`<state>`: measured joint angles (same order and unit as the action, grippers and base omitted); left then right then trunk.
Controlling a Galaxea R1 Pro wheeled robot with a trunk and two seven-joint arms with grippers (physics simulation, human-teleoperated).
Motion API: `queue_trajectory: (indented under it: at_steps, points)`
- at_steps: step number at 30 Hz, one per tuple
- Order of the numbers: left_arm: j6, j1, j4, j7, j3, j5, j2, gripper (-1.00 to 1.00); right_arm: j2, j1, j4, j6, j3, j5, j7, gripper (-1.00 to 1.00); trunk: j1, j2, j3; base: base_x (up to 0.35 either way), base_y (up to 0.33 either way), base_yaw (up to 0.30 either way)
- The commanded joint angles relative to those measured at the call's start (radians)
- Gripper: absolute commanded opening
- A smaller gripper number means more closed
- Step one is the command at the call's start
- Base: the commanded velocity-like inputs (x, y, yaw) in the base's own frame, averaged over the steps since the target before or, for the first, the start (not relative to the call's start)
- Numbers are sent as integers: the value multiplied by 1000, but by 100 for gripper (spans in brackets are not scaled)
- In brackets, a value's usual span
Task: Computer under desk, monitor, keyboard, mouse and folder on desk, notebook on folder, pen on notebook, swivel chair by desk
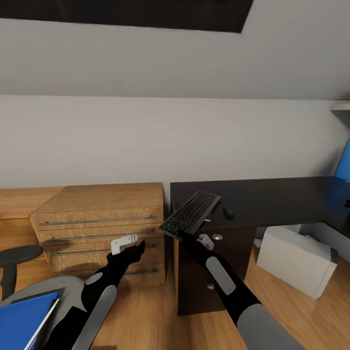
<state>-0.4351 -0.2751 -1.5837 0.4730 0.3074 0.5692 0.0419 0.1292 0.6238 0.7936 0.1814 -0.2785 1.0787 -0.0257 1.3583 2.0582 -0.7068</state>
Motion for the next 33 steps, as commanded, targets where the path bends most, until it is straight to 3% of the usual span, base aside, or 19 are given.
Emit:
queue_trajectory:
  at_steps: [1,14,21,33]
  points:
    - [-1,-1,-1,10,2,10,1,100,0,1,1,3,1,7,-3,100,0,1,-1,98,13,0]
    - [-2,-1,5,10,2,9,1,100,0,1,1,10,6,10,-2,100,0,1,-1,21,3,0]
    - [-2,-1,5,10,3,9,1,100,0,1,1,12,6,58,-3,100,0,1,-1,0,0,0]
    - [-2,-1,5,10,3,9,1,100,-4,1,2,48,5,70,-2,100,0,1,-1,0,0,0]
